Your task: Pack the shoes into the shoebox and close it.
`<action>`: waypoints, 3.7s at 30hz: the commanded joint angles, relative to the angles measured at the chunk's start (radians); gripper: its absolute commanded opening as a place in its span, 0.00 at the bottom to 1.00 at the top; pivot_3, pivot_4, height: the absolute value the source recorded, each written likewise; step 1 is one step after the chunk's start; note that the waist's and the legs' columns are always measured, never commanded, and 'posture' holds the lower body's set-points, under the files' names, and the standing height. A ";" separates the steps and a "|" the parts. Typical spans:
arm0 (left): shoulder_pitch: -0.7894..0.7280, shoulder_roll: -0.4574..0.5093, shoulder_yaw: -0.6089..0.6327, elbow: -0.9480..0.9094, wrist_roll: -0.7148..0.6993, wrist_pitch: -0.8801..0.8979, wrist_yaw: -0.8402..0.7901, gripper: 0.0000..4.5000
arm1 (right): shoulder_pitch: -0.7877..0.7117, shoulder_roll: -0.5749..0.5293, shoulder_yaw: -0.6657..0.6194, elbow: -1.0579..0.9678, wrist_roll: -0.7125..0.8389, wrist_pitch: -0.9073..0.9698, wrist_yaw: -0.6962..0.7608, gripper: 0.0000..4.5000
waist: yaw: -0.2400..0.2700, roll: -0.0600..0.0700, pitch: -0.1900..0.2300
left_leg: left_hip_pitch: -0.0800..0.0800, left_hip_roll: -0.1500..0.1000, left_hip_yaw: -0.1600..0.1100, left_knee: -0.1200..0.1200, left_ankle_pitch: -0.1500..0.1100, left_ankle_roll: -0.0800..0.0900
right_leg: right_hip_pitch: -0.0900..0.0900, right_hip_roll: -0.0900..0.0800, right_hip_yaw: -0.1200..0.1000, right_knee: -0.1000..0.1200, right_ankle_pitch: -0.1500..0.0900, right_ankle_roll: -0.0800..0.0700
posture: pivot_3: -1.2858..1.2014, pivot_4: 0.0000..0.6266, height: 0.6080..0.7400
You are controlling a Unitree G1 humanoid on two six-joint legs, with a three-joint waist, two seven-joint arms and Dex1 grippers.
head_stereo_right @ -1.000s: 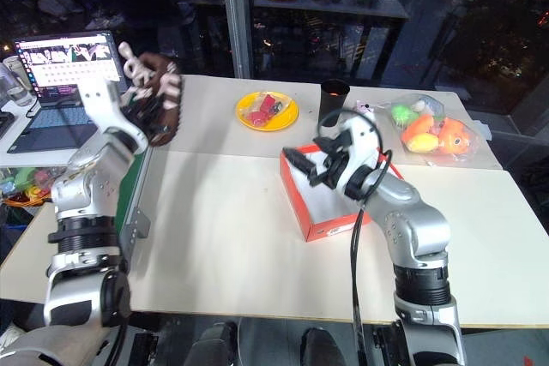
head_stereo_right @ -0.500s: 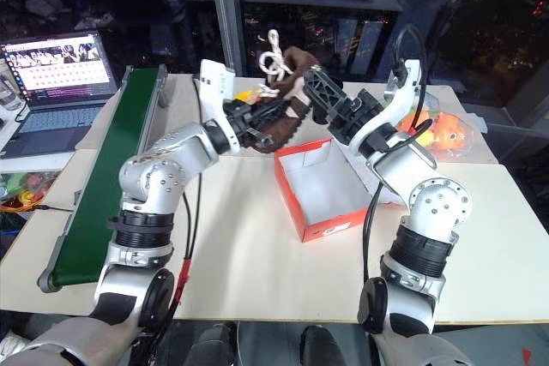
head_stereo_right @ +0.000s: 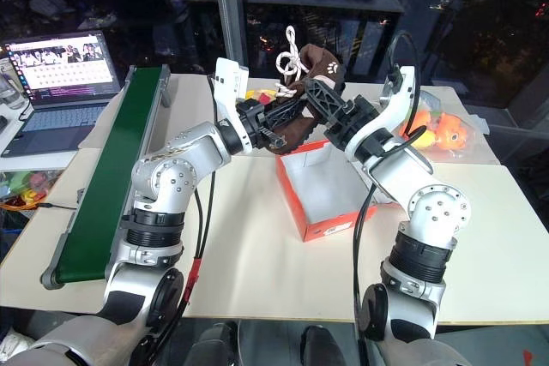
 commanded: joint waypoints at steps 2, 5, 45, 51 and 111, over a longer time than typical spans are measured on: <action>-0.027 -0.004 -0.003 -0.056 -0.018 0.008 0.004 0.08 | -0.018 -0.009 -0.006 -0.023 0.041 -0.056 -0.010 0.19 | -0.001 0.001 0.000 | 0.000 0.000 0.000 0.000 0.000 0.000 | 0.000 0.000 0.000 0.000 0.000 0.000 | 0.52 0.24 0.97; -0.023 -0.005 -0.004 -0.066 -0.019 0.012 0.013 0.08 | -0.024 -0.013 -0.004 -0.015 0.043 -0.067 -0.011 0.09 | 0.000 0.001 0.000 | 0.000 0.000 0.000 0.000 0.000 0.000 | 0.000 0.000 0.000 0.000 0.000 0.000 | 0.52 0.24 0.97; 0.201 0.249 0.060 -0.193 0.048 -0.022 0.010 0.99 | -0.057 -0.456 0.623 0.549 -0.876 -0.268 0.755 0.08 | 0.002 0.004 0.003 | -0.009 -0.002 0.000 0.005 0.000 0.002 | -0.010 0.000 0.001 0.003 0.001 0.001 | 0.52 0.24 0.97; 0.208 0.244 0.062 -0.221 0.043 -0.012 0.023 0.99 | -0.112 -0.373 0.644 0.828 -1.021 -0.472 0.756 0.08 | -0.003 0.003 0.003 | -0.006 -0.001 -0.001 0.010 0.000 0.002 | -0.005 0.000 0.001 0.003 0.002 0.002 | 0.52 0.24 0.97; 0.647 0.266 0.374 -0.285 0.367 -0.108 0.470 1.00 | 0.111 -0.203 0.520 0.032 -0.740 -0.221 0.835 0.99 | 0.005 0.003 0.003 | -0.008 -0.002 0.001 0.012 -0.003 0.000 | -0.008 -0.002 0.002 0.003 0.007 0.000 | 0.52 0.24 0.97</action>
